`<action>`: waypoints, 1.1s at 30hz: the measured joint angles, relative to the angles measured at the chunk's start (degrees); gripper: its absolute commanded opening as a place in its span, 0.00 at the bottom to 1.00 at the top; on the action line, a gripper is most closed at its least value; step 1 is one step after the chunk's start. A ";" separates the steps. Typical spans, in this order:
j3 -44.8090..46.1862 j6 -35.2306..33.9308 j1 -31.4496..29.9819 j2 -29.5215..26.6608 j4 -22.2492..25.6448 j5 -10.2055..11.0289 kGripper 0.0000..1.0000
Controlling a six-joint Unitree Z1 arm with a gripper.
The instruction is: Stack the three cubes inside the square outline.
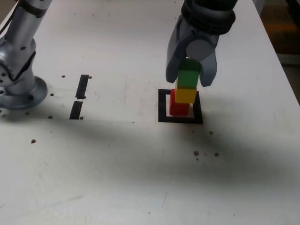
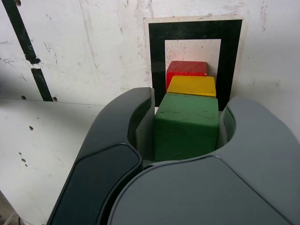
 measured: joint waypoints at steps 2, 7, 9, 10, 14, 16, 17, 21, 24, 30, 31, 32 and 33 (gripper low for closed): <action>0.01 0.11 0.00 0.08 0.00 -0.16 0.73; 0.01 0.12 0.00 0.08 0.00 -0.44 0.94; 0.05 0.11 0.00 0.08 0.00 -0.56 0.98; 0.11 0.11 0.00 0.07 0.01 -0.58 0.99; 0.57 -0.06 0.00 -0.11 0.06 -0.58 1.00; 0.94 -0.18 0.00 -0.82 0.08 -0.43 1.00; 1.26 -0.23 0.00 -1.78 0.08 -0.13 1.00; 4.55 -0.55 -0.21 -7.54 0.11 2.83 1.00; 9.76 -1.06 -0.81 -12.15 0.14 4.46 1.00; 18.91 0.72 -0.47 -21.52 0.15 4.31 1.00; 19.90 1.24 -0.37 -23.19 0.04 4.28 1.00; 21.51 1.74 -0.22 -24.81 -0.02 4.25 1.00; 23.59 2.12 0.04 -26.43 -0.02 4.16 1.00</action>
